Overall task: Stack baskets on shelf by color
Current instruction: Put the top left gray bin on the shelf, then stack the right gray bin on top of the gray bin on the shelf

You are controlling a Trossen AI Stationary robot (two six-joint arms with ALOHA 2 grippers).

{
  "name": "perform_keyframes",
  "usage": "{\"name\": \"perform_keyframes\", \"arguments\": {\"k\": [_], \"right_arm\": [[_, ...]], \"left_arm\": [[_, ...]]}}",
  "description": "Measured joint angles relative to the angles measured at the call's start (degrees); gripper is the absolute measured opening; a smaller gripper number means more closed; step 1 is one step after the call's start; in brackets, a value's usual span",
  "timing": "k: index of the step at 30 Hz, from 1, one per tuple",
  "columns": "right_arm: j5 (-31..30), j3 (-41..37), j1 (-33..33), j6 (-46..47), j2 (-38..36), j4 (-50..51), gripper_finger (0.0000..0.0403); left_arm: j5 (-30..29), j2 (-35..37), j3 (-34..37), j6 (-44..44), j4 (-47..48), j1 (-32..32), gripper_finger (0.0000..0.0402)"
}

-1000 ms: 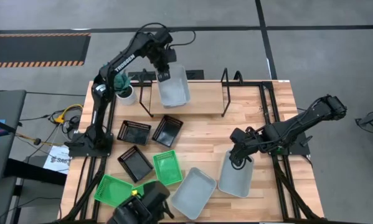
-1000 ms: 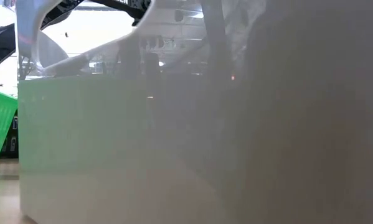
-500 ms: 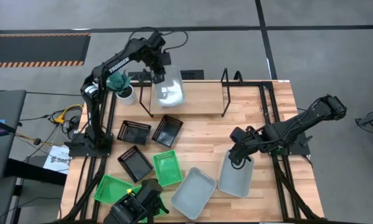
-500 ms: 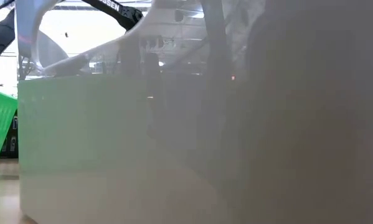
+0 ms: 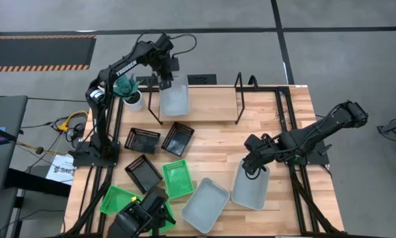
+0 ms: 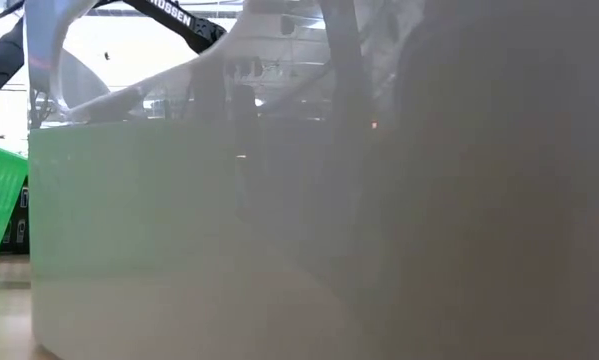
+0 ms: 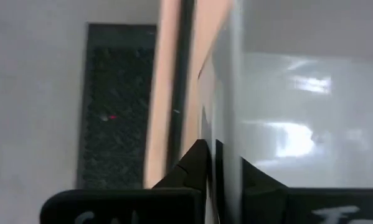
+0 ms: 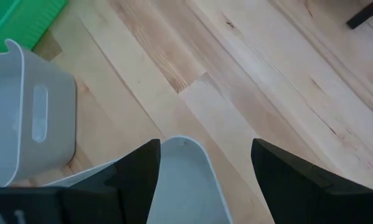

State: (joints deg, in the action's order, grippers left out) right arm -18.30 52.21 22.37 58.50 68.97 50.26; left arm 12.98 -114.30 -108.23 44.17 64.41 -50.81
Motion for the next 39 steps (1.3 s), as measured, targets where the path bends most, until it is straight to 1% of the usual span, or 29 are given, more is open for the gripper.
{"name": "perform_keyframes", "arguments": {"k": [3, 7, 12, 16, 19, 23, 27, 32, 35, 39], "right_arm": [[0.02, 0.00, 0.00, 0.00, 0.00, 0.00, 0.0276], [0.02, 0.00, 0.00, 0.05, -0.01, 0.00, 0.0276], [0.04, 0.00, 0.00, 0.15, 0.00, 0.00, 0.0276], [0.07, 0.00, 0.00, 0.13, 0.00, 0.00, 0.0276], [0.08, 0.00, 0.00, 0.11, 0.00, 0.00, 0.0276], [0.09, 0.00, 0.00, 0.11, 0.00, 0.00, 0.0276], [0.11, 0.00, 0.00, 0.08, 0.00, 0.00, 0.0276], [0.12, 0.00, 0.00, 0.01, 0.00, 0.00, 0.0276], [0.13, 0.00, 0.00, 0.02, 0.00, 0.00, 0.0276], [0.60, 0.00, 0.00, 0.39, 0.00, 0.26, 0.0276]], "left_arm": [[0.09, -0.08, 3.30, 0.43, -0.68, 0.06, 0.0000], [-2.60, -0.19, 6.50, 1.01, -3.30, 0.75, 0.0000], [-4.23, -0.19, 6.67, 2.12, -5.17, 0.98, 0.0000], [-3.41, -0.19, 6.68, 2.13, -5.15, 0.41, 0.0000], [-4.01, -0.19, 6.69, 2.38, -5.69, 0.35, 0.0000], [-5.94, -0.19, 6.69, 2.38, -5.82, 0.45, 0.0013], [-6.16, -0.19, 6.69, 3.00, -5.41, 0.39, 0.0048], [-7.96, -0.19, 6.69, 2.91, -5.62, 0.50, 0.0113], [-8.06, -0.19, 6.10, 0.36, -5.26, 0.50, 0.0154], [-7.29, -0.17, 2.90, -3.25, -3.87, 1.26, 0.0201]]}}
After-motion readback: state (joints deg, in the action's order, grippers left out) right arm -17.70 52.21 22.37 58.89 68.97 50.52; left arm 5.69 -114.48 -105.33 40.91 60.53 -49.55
